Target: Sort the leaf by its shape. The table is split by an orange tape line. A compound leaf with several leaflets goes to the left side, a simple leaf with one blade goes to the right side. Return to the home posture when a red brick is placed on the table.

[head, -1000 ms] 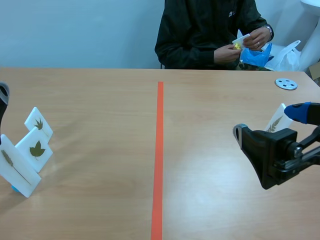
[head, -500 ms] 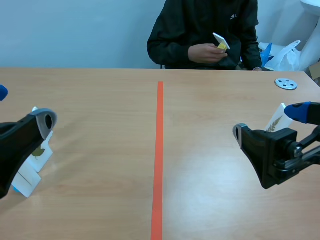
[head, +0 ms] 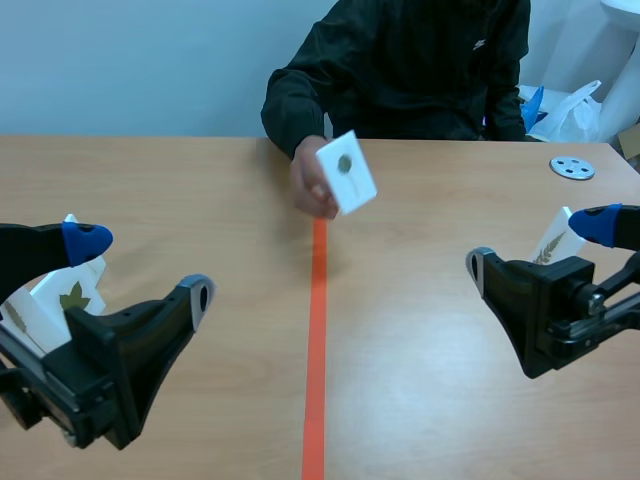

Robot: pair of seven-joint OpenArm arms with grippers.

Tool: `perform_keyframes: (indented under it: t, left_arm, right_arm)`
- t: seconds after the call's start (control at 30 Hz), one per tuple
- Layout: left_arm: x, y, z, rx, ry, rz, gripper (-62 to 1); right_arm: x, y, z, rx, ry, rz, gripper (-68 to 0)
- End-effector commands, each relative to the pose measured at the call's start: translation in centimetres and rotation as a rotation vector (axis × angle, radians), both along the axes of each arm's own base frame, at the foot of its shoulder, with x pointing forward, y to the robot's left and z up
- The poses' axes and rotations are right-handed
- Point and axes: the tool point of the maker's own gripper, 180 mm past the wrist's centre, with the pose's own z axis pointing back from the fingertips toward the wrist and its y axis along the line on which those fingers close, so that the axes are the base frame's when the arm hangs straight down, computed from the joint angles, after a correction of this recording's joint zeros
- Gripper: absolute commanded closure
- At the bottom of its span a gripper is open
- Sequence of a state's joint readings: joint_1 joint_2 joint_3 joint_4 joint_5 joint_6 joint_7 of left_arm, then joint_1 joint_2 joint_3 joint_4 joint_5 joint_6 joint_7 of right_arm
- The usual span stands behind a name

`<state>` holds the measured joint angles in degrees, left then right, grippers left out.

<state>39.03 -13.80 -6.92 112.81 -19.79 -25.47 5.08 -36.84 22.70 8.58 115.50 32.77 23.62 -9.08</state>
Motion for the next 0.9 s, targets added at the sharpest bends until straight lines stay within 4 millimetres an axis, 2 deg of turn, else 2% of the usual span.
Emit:
perform_keyframes:
  t: [0.0,0.3,0.87]
  left_arm:
    - [0.3,-0.1,0.5,0.003,-0.027,0.008,-62.3]
    - [0.2,-1.3,0.0,0.009,-0.02,-0.003,-62.3]
    - [0.2,-1.4,-0.1,0.01,-0.015,-0.007,-62.3]
  right_arm:
    - [0.5,-0.1,1.0,0.004,-0.04,0.003,-67.9]
    - [0.5,-0.1,1.0,0.004,-0.04,0.003,-67.9]
    - [0.5,-0.1,1.0,0.004,-0.04,0.003,-67.9]
